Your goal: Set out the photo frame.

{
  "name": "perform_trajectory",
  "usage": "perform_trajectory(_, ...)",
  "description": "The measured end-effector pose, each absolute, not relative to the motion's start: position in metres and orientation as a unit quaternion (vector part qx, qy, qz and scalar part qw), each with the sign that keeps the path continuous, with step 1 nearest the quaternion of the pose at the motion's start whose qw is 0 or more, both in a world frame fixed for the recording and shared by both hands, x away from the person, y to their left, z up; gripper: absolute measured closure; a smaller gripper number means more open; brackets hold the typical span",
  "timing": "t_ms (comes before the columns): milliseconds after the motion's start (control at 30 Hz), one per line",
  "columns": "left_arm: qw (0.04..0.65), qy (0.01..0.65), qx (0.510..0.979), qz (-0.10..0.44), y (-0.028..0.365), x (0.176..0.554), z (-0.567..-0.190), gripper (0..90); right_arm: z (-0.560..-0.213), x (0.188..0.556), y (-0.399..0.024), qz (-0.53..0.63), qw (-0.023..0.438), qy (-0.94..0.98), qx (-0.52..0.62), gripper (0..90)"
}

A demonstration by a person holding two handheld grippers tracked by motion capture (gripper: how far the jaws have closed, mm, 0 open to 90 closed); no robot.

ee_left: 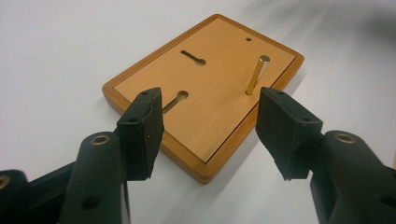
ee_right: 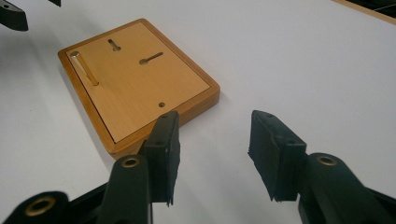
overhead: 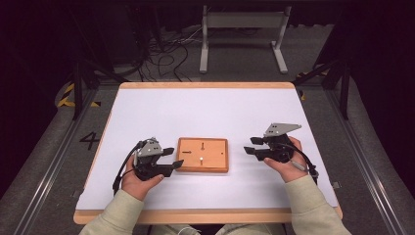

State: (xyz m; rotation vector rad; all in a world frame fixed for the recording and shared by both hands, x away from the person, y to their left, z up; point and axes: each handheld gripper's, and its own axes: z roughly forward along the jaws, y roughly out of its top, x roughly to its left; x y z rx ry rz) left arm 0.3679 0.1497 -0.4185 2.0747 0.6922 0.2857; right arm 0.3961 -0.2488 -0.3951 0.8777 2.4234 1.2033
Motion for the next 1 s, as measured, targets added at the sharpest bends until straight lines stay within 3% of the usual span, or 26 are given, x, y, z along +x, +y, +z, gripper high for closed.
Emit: perform_trajectory(1000, 0.477, 0.241, 0.844, 0.045, 0.095, 0.392, -0.436, 46.4, -0.398, 0.393, -0.259, 0.435, 0.140, 0.831, 0.317, 53.0)
